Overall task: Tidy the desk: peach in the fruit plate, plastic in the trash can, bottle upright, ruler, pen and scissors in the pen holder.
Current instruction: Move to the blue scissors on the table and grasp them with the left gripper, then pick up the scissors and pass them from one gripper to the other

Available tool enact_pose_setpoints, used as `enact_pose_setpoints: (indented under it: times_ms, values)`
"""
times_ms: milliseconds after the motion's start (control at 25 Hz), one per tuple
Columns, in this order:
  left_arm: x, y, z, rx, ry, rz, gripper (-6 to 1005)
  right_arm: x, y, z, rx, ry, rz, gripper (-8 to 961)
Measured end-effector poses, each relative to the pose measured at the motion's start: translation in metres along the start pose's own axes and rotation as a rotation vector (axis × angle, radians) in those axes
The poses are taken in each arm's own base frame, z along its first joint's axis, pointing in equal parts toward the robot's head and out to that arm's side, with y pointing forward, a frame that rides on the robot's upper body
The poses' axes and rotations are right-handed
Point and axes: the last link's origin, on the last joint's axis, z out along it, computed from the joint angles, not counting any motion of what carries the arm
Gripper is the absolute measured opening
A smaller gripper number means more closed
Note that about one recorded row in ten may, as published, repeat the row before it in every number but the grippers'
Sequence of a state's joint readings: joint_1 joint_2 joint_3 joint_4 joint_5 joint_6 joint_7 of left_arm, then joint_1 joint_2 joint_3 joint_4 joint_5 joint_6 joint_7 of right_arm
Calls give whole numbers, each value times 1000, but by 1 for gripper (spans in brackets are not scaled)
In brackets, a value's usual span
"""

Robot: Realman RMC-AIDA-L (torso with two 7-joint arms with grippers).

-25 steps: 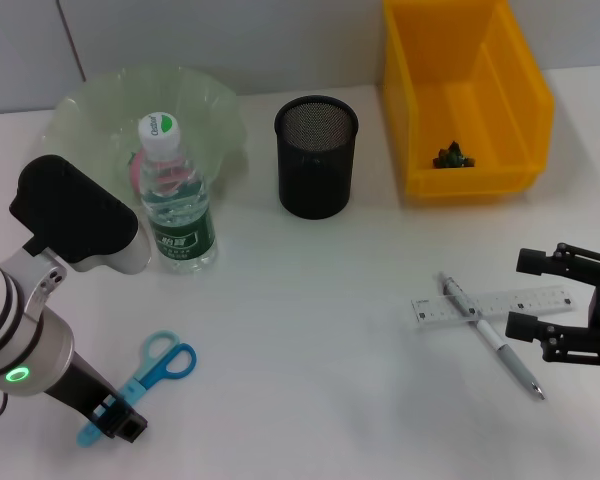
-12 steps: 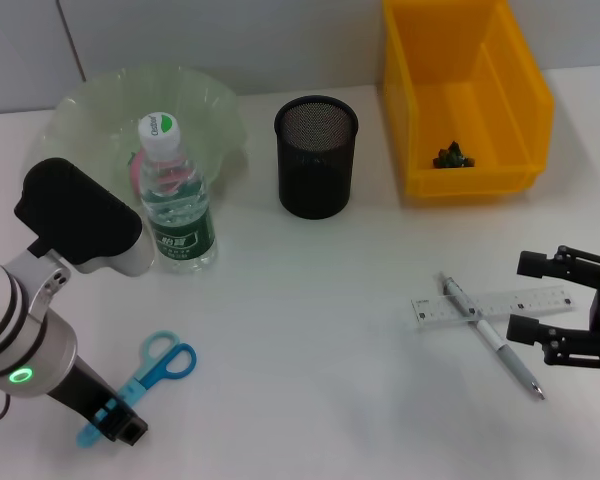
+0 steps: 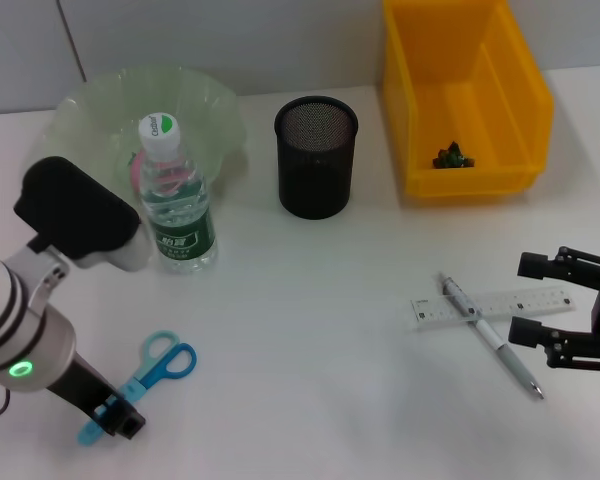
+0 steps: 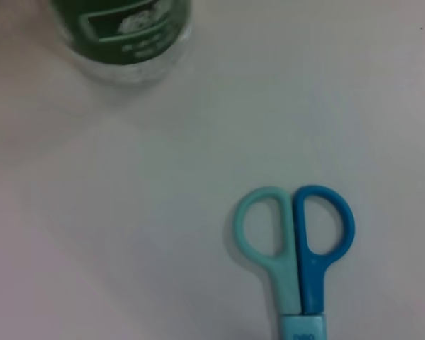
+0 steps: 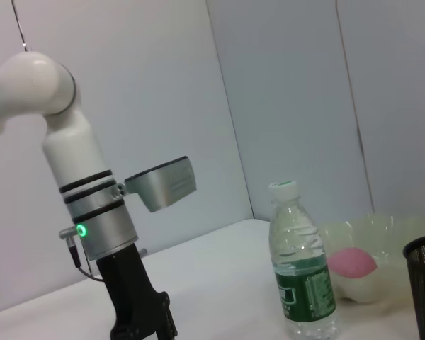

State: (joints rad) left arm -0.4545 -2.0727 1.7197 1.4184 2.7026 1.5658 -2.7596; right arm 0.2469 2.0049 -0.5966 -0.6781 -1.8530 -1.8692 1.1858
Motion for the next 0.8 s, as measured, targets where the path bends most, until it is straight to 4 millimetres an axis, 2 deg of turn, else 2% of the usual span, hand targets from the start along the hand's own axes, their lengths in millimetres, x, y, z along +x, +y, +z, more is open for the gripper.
enact_pose_setpoints:
  times_ms: [120,400,440,680,800]
  values:
    - [0,-6,-1,-11,6,-34,517,0,0,0,-1,0,1,833]
    - [4,-6,-1,-20,3,-19,501,0,1,0,-3,-1,8,833]
    - [4,-5,-1,-20,5,-18,354,0,1,0,-3,-1,8,833]
    - [7,-3,-7,-19,23,-4,212,-1,2,-1,-9,-10,10,833]
    - [9,-2,-13,-17,47,5,216,-1,2,-2,2,-22,12,833]
